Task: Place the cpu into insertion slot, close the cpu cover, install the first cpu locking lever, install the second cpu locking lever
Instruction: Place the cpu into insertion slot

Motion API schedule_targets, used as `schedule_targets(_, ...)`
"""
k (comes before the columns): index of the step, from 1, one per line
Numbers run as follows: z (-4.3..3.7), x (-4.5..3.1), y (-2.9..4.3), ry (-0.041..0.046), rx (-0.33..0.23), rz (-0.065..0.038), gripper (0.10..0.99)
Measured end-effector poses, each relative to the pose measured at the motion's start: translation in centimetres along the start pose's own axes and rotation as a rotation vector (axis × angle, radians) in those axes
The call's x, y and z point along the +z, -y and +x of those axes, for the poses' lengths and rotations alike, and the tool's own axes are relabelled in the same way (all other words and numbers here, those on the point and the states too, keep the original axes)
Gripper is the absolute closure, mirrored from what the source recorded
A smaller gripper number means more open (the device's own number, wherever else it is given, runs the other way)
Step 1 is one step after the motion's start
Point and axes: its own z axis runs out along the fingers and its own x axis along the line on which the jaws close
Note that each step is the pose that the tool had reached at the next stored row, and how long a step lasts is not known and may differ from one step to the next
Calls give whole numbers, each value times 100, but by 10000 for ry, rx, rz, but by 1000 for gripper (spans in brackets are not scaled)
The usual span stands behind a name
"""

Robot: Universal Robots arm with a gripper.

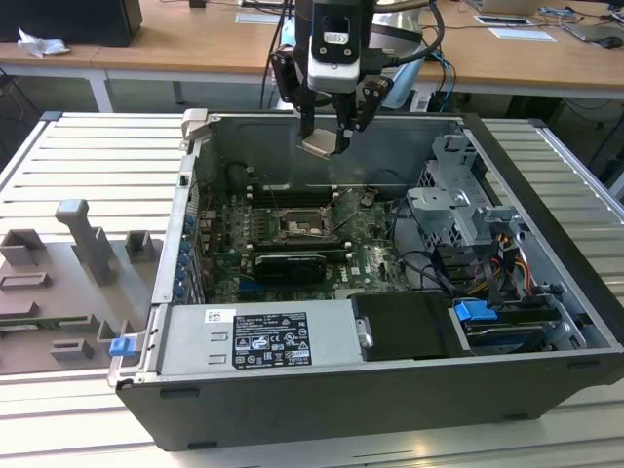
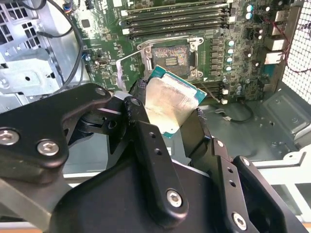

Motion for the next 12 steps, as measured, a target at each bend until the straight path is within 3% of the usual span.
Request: schedule_targets(12, -1, 30, 3, 108, 1160, -11, 557)
